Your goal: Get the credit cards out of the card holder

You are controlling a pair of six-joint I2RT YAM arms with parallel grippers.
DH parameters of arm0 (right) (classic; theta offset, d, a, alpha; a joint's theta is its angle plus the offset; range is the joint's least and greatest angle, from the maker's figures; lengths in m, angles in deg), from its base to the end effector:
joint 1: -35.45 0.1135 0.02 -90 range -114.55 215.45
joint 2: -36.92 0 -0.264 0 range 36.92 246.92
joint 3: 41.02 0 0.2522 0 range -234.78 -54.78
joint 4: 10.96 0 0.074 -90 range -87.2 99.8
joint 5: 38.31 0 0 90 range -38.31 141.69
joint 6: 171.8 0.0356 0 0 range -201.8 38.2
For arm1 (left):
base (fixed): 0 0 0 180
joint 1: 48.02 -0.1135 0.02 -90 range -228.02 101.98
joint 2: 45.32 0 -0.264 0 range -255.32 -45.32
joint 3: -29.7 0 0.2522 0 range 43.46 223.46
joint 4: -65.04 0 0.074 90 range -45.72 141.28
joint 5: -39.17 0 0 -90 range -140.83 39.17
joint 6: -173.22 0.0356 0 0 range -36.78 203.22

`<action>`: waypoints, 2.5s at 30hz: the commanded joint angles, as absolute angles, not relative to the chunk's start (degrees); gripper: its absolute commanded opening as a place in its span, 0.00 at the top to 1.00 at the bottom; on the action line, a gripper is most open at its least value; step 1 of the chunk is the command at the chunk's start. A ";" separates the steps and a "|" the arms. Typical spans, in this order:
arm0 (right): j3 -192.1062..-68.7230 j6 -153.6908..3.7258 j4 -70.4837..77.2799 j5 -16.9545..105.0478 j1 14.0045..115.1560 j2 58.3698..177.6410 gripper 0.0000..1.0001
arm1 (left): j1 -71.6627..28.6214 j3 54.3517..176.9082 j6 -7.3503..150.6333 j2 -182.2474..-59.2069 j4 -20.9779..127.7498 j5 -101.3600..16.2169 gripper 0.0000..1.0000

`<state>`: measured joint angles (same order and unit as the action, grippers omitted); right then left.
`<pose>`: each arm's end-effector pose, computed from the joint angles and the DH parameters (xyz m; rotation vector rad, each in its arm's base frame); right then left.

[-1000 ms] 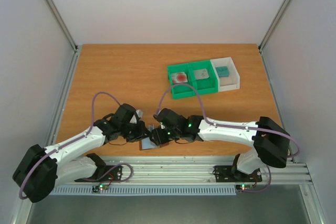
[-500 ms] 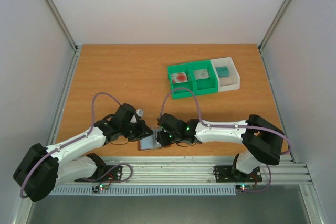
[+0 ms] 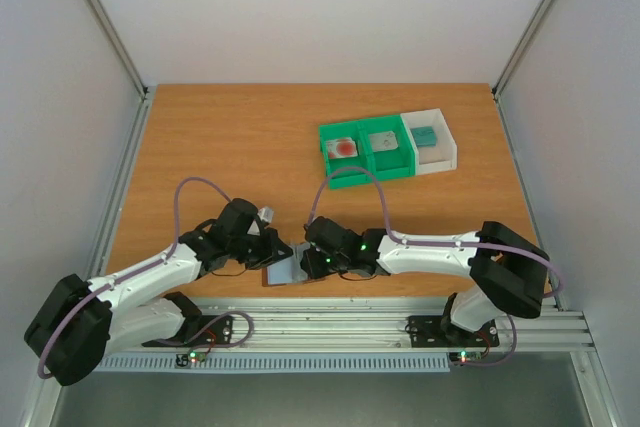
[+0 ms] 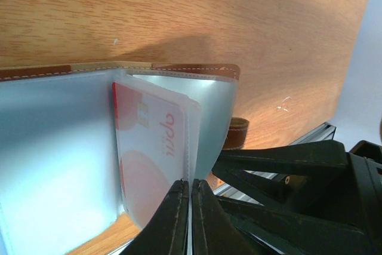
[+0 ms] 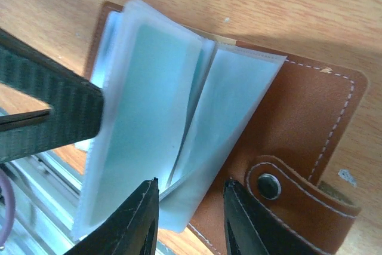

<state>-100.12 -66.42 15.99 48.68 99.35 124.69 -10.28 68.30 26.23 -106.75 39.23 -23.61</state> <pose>0.1272 0.2638 0.1659 -1.1098 2.4100 0.5773 0.1450 -0.1328 0.1682 -0.2109 2.7384 -1.2081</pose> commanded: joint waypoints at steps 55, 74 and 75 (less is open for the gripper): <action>-103.26 -64.17 17.83 47.05 99.00 123.27 0.60 | -10.01 67.54 26.00 -106.30 41.38 -23.99 0.89; -106.32 -63.17 19.41 45.21 99.00 124.51 0.45 | -10.01 67.33 25.35 -106.67 42.31 -24.46 0.89; -106.41 -63.09 19.41 45.34 99.04 124.67 0.46 | -9.97 67.17 25.32 -106.67 42.53 -24.56 0.89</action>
